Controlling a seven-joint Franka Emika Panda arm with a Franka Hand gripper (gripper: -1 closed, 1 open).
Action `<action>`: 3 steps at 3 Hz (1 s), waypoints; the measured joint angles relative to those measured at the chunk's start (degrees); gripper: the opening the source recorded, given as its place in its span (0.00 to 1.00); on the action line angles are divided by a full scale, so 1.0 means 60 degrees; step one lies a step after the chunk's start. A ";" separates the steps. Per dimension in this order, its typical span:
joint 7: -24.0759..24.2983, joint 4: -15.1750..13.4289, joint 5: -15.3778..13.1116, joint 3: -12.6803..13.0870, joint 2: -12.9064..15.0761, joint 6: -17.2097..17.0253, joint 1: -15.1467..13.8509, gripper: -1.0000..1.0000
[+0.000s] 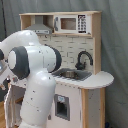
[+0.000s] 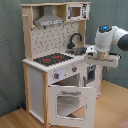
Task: Play with the kitchen
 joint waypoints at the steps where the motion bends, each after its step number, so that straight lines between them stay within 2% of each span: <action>1: -0.0567 -0.0400 -0.0001 -0.0447 0.0342 0.0343 -0.0001 1.00; 3: -0.1910 -0.1059 -0.0024 -0.1521 0.0681 0.1176 -0.0001 1.00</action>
